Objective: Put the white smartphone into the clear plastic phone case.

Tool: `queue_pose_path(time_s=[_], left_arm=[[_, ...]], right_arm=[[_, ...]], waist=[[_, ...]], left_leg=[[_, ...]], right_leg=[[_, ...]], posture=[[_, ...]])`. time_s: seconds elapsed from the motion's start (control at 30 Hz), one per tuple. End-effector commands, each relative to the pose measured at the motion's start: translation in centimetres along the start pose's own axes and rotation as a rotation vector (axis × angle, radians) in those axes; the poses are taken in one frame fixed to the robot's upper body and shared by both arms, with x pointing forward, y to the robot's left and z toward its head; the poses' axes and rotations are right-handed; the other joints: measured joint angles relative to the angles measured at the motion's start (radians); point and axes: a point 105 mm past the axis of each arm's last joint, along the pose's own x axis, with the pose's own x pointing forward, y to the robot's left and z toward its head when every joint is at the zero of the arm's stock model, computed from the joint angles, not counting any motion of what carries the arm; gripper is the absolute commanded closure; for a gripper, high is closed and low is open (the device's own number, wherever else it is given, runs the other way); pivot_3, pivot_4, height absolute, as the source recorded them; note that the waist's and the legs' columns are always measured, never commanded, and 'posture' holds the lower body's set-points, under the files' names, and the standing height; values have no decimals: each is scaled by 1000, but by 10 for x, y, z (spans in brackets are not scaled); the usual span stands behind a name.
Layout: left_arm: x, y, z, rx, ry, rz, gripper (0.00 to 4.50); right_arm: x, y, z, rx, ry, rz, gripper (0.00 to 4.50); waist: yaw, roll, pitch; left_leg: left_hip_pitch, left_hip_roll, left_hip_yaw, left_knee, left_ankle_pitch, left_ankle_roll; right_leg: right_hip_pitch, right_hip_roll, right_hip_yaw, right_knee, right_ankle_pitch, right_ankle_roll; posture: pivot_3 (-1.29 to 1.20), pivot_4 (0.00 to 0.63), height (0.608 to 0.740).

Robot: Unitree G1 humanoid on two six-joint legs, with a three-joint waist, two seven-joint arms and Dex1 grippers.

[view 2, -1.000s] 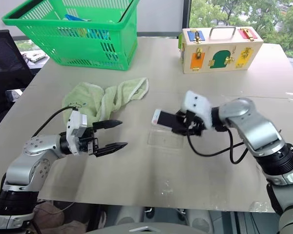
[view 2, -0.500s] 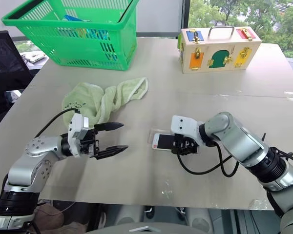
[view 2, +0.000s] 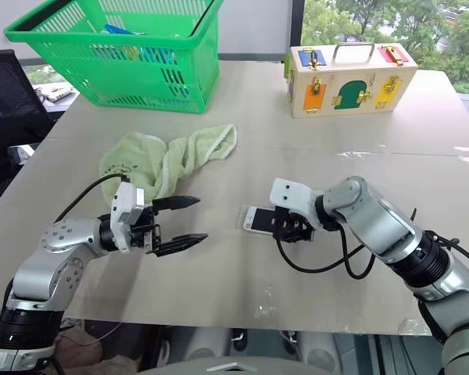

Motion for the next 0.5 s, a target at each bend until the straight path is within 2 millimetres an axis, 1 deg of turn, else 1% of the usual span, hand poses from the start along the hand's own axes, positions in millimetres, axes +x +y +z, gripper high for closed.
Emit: queue_pose_path(time_s=[0.03, 0.17, 0.2, 0.23, 0.3, 0.37, 0.5], left_arm=[[2, -4, 6, 27, -14, -14, 0], [3, -5, 5, 24, -15, -14, 0], [3, -5, 5, 23, -15, -15, 0], [3, -5, 5, 23, -14, -15, 0], [3, -6, 5, 22, -14, -16, 0], [3, -6, 5, 22, -15, -17, 0], [4, -6, 4, 19, -16, -17, 0]], right_arm=[[-2, -10, 0, -5, 22, -54, 1722], [2, -8, -4, -11, 48, -44, 1722], [4, -7, -7, -21, 61, -38, 1722], [5, -6, -8, -30, 72, -34, 1722], [7, -4, -12, -53, 97, -26, 1722], [8, -6, -15, -81, 125, -30, 1722], [11, -11, -15, -104, 143, -29, 1723]], waist=[[-1, 0, 0], [0, 0, 0], [0, 0, 0], [0, 0, 0], [0, 0, 0], [0, 0, 0], [-1, 0, -1]], left_leg=[[0, 0, 0, 0, 0, 0], [0, 0, 0, 3, 0, 0], [0, 0, 0, 4, 0, 0], [1, 0, 0, 5, 0, 0], [2, 0, 0, 5, 0, 0], [4, 0, 0, 5, -2, -3], [4, 0, 0, 5, -2, -3]], right_leg=[[0, 0, 0, 1, 0, 0], [0, 0, 0, 4, 0, 0], [0, -1, 0, 5, -2, -4], [0, -1, 0, 6, -2, -4], [0, -5, 1, 8, -2, -4], [0, -6, 0, 9, -2, -4], [0, -6, 0, 10, -2, -4]], posture=[[0, 150, 740], [0, 150, 740], [0, 150, 740], [0, 150, 740], [0, 150, 740], [0, 150, 740], [0, 150, 740]])
